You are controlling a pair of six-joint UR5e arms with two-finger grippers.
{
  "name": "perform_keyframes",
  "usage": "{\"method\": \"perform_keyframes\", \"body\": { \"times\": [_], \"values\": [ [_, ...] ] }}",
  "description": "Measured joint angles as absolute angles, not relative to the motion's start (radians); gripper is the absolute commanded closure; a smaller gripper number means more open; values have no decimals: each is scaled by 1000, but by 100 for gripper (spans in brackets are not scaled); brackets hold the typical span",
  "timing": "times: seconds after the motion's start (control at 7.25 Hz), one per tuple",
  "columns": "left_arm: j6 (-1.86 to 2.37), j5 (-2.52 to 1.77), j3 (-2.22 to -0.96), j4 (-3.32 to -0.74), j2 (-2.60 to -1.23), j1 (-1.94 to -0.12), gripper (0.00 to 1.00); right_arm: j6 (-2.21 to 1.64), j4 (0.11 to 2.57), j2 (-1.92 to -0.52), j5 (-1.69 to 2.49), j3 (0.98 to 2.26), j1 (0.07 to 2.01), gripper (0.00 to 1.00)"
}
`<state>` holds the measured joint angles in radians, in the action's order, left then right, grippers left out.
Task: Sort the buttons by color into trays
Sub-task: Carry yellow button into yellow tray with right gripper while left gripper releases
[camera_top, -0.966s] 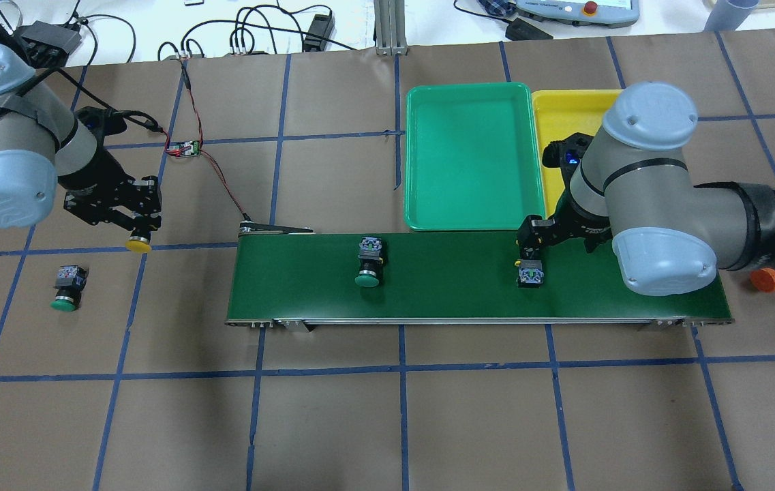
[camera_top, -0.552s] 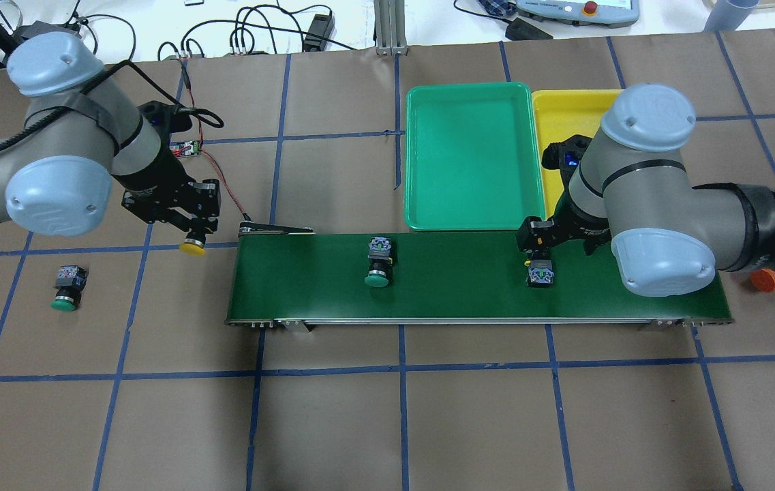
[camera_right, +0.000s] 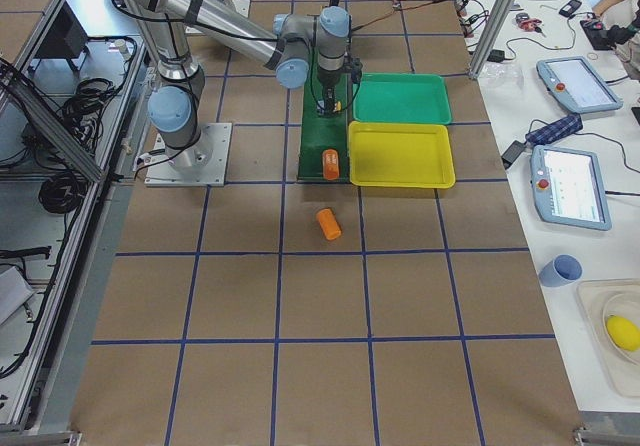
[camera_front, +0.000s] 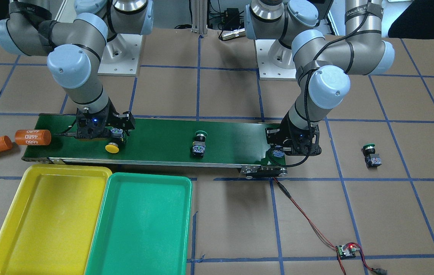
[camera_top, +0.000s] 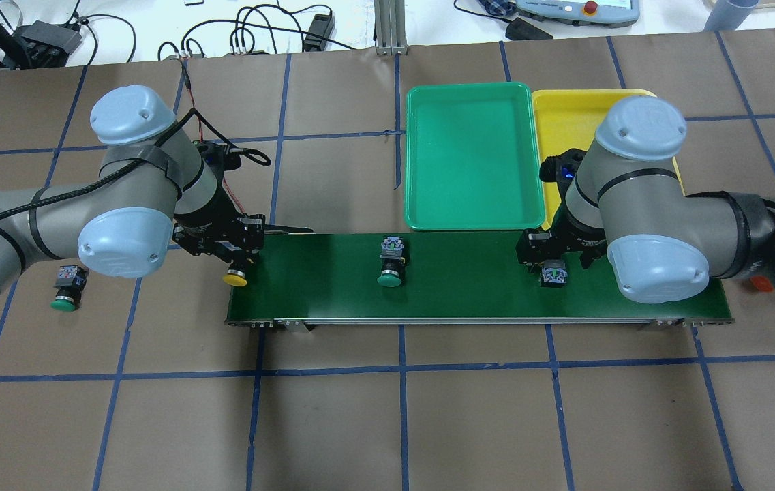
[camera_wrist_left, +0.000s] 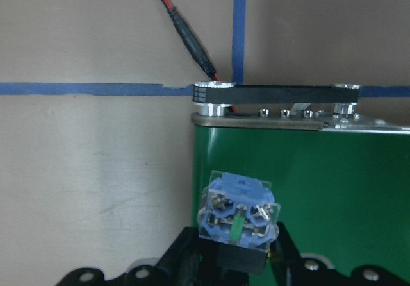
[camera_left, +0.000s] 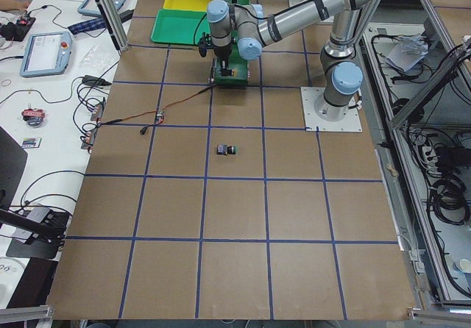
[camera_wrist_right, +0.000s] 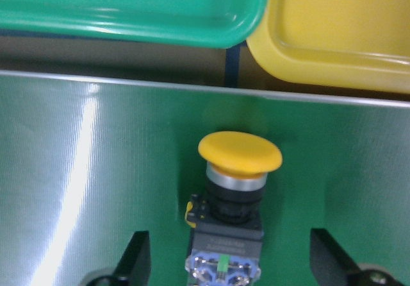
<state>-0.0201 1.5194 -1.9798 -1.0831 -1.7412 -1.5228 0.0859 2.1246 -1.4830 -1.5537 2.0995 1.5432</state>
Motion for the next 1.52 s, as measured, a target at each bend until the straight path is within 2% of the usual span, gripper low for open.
{"method": "perform_keyframes", "body": {
  "times": [0.14,0.28,0.41,0.55,0.97,1.24,1.52],
  "values": [
    [-18,1500,-1983,-1077,-1742,-1525,100,86,2129,-1483,-1554,2119,1543,51],
    [-17,1477,-1983,-1075,-1742,-1526,62,86,2130,-1483,-1557,2128,1543,72],
    [-16,1468,-1984,-1074,-1744,-1526,1,86,2128,-1484,-1563,2132,1542,86],
    [-18,1467,-1986,-1074,-1745,-1526,0,84,2127,-1485,-1566,2132,1541,88],
    [-22,1468,-1969,-1085,-1707,-1525,0,68,2123,-1480,-1575,2076,1533,84],
    [-27,1492,-1898,-1160,-1664,-1493,0,98,2069,-1402,-1626,1931,1494,83],
    [-84,1556,-1801,-1265,-1653,-1379,0,261,2013,-1278,-1665,1762,1405,83]
  ]
}}
